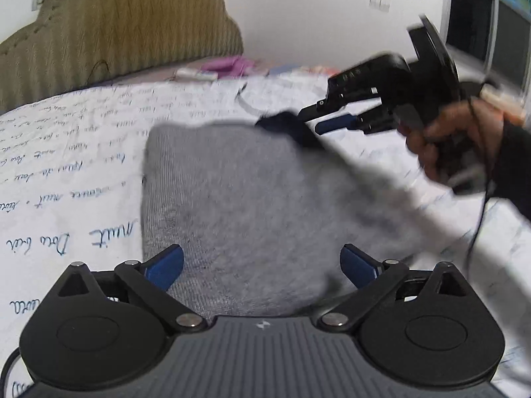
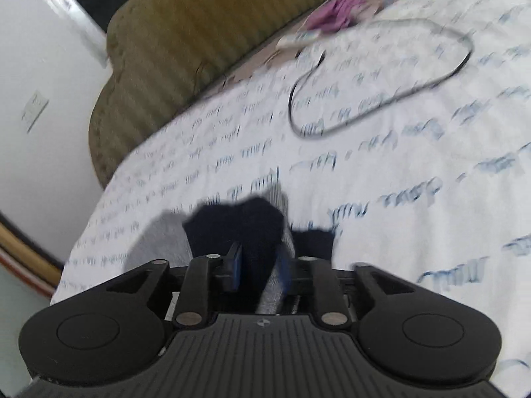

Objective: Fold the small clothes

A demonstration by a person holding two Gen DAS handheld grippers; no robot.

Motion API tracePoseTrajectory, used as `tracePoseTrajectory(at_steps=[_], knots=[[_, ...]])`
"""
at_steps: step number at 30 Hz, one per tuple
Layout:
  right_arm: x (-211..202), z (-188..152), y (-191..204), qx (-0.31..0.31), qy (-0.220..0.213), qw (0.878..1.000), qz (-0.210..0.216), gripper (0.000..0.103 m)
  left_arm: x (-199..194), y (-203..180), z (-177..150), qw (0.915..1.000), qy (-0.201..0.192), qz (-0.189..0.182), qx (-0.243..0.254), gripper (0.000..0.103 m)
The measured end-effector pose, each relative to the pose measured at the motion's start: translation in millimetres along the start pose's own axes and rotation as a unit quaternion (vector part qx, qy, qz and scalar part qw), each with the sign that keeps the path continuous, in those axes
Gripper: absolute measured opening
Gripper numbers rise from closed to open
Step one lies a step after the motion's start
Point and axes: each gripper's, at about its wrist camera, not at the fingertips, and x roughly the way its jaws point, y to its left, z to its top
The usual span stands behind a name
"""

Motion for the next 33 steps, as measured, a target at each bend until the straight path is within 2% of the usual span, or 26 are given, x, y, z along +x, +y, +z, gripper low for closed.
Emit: tracePoseTrajectory(at_steps=[2,4,5,6,8,9,10,12,14,16,18,19,21,23,25,27,28,30,33], knots=[[-20,-11,18,-0.019,0.000,0.999,0.040,0.038,-9,-1,1,0.9998,-0.012,-0.013,0.004,0.101],[-26,-33,38,-0.039,0.034,0.995,0.084,0.052,-4,-4,0,0.9998,-0.002,-0.017,0.010,0.101],[-23,-46,46,-0.061,0.053,0.993,0.089,0.053,2,-7,-2,0.9998,0.006,-0.015,0.010,0.101],[-17,-60,51,-0.085,0.071,0.991,0.080,0.051,8,-8,-3,0.9997,0.016,-0.015,0.007,0.101],[0,-85,46,-0.112,0.095,0.989,0.034,0.048,22,-9,-10,0.9993,0.034,-0.011,0.009,0.102],[-3,-93,36,-0.110,0.065,0.991,0.045,0.035,24,-12,-15,0.9993,0.025,-0.003,0.028,0.102],[-6,-94,24,-0.082,0.057,0.994,0.053,0.027,24,-14,-15,0.9990,0.025,-0.001,0.038,0.102],[-17,-90,16,-0.022,0.065,0.996,0.055,0.025,15,-11,-9,0.9995,0.022,0.003,0.022,0.101],[-44,-87,29,-0.030,0.055,0.997,0.033,0.035,-5,-2,-5,0.9999,0.007,0.013,-0.004,0.101],[-82,-93,44,-0.067,0.019,0.997,0.022,0.073,-33,7,-4,0.9995,-0.022,0.017,-0.018,0.101],[-115,-108,55,-0.083,-0.005,0.996,0.031,0.084,-56,16,-8,0.9984,-0.038,0.032,-0.029,0.102],[-124,-117,57,-0.083,-0.002,0.996,0.036,0.084,-62,19,-10,0.9980,-0.037,0.040,-0.034,0.102],[-129,-135,64,-0.100,0.012,0.995,0.002,0.083,-70,18,-16,0.9967,-0.028,0.067,-0.036,0.102],[-121,-157,70,-0.131,0.031,0.989,-0.064,0.086,-70,15,-22,0.9963,-0.021,0.080,-0.025,0.102],[-107,-171,68,-0.133,0.045,0.983,-0.116,0.086,-60,12,-27,0.9961,-0.010,0.084,-0.023,0.102],[-99,-184,66,-0.131,0.035,0.981,-0.138,0.089,-45,10,-34,0.9959,0.005,0.086,-0.029,0.102],[-99,-190,67,-0.142,0.025,0.979,-0.142,0.095,-39,8,-37,0.9945,0.017,0.098,-0.033,0.102],[-96,-194,73,-0.149,0.021,0.974,-0.170,0.099,-28,6,-43,0.9912,0.035,0.122,-0.037,0.102],[-94,-195,78,-0.143,0.023,0.970,-0.197,0.103,-25,5,-47,0.9888,0.038,0.137,-0.046,0.102]])
